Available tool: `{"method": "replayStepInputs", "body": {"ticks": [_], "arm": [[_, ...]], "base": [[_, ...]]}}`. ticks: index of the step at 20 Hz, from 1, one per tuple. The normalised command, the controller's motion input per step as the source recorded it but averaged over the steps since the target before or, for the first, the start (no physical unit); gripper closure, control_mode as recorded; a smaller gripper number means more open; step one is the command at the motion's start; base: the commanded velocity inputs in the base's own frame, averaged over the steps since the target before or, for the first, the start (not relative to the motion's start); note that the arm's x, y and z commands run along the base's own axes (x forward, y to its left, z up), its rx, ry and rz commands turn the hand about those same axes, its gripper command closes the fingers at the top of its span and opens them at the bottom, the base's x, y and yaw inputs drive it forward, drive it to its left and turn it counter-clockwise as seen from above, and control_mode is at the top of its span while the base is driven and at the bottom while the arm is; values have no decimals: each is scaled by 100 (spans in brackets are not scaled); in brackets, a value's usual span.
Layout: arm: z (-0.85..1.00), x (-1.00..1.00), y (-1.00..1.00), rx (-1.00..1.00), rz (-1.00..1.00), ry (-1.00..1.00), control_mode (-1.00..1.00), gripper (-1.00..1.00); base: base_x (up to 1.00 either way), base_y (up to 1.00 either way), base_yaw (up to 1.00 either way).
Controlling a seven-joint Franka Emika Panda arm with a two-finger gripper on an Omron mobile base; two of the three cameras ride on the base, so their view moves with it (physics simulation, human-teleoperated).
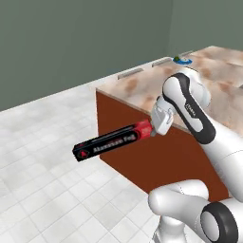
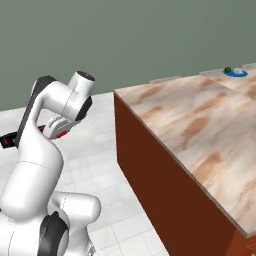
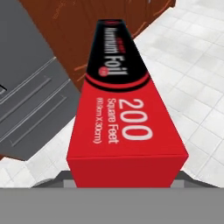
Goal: Retrieve the tupperware and aluminum foil from the cabinet and place them on the dining counter near the plate with fish and lime to prepare for storing leftovers.
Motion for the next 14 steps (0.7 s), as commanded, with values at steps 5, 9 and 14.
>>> {"method": "replayStepInputs", "body": {"ticks": [5, 9, 14], "arm": [[0, 0, 0, 0, 0, 0, 100, 100], [0, 0, 0, 0, 0, 0, 100, 100], [0, 0, 0, 0, 0, 0, 100, 100]], "base": [[100, 100, -16], [100, 100, -19], [100, 100, -24]]}}
